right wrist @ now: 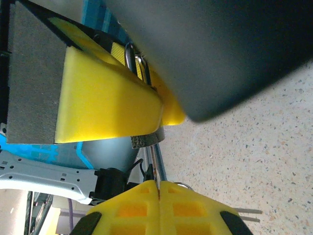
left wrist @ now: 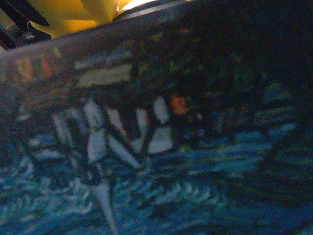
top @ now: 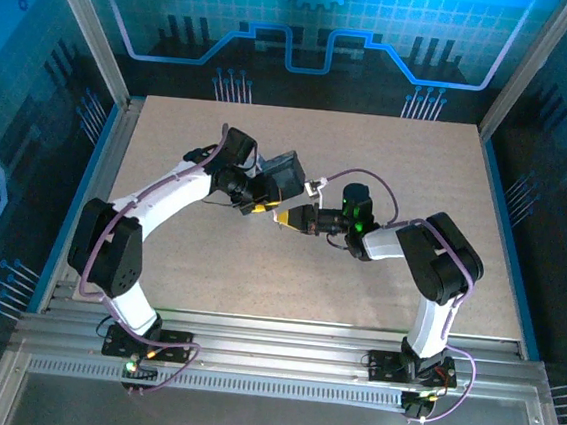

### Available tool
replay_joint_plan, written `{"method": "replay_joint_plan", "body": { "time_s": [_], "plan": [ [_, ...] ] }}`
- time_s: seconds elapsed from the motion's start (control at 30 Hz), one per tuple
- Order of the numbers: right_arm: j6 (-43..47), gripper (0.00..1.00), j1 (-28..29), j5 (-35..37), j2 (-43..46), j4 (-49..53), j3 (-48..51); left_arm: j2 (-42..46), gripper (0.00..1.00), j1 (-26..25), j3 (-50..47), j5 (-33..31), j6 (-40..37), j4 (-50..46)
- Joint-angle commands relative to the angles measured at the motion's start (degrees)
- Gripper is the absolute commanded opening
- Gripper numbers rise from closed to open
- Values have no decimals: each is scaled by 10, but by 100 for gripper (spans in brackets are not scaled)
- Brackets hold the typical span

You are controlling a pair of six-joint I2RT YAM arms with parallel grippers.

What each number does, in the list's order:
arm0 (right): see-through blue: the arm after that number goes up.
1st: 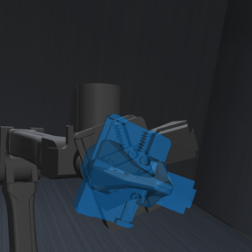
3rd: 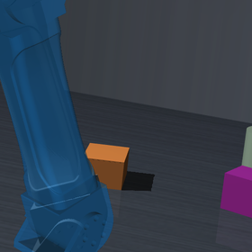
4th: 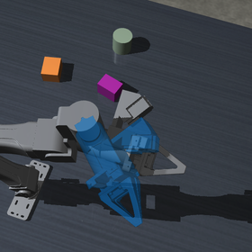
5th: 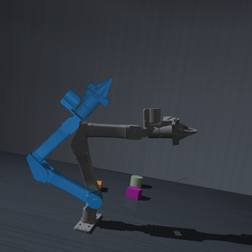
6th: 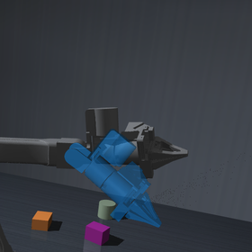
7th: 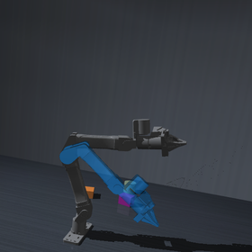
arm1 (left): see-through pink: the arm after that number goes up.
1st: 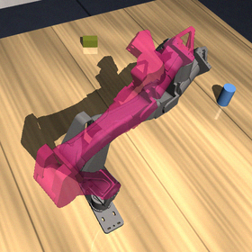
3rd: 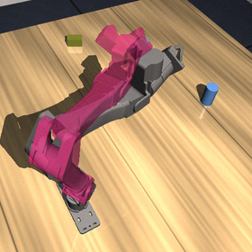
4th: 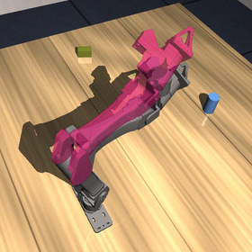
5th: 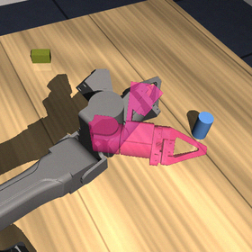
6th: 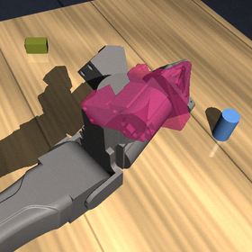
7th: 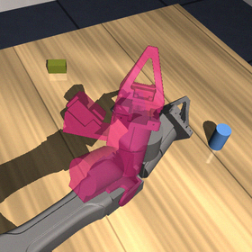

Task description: Unlock a padlock with a key

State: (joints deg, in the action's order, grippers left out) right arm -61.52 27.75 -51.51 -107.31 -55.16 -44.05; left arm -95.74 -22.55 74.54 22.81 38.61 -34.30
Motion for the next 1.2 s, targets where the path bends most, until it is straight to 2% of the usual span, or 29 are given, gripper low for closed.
{"method": "replay_joint_plan", "body": {
  "time_s": [0.0,0.43,0.7,0.87,1.0,1.17],
  "plan": [
    [-2,0,7,26,-12,-32,-30,0,0,-7,8,45,-9,-5],
    [-36,0,11,57,-17,-68,-49,-2,0,-14,-15,68,21,26],
    [-83,0,25,83,-35,-127,-77,2,0,-26,-29,65,76,45],
    [-86,0,20,86,-22,-125,-67,27,0,1,-51,53,123,59],
    [-54,4,19,90,-7,-71,-31,42,0,13,-68,40,162,75],
    [-47,14,17,94,-8,-58,-12,33,0,15,-54,18,175,65]
  ]
}}
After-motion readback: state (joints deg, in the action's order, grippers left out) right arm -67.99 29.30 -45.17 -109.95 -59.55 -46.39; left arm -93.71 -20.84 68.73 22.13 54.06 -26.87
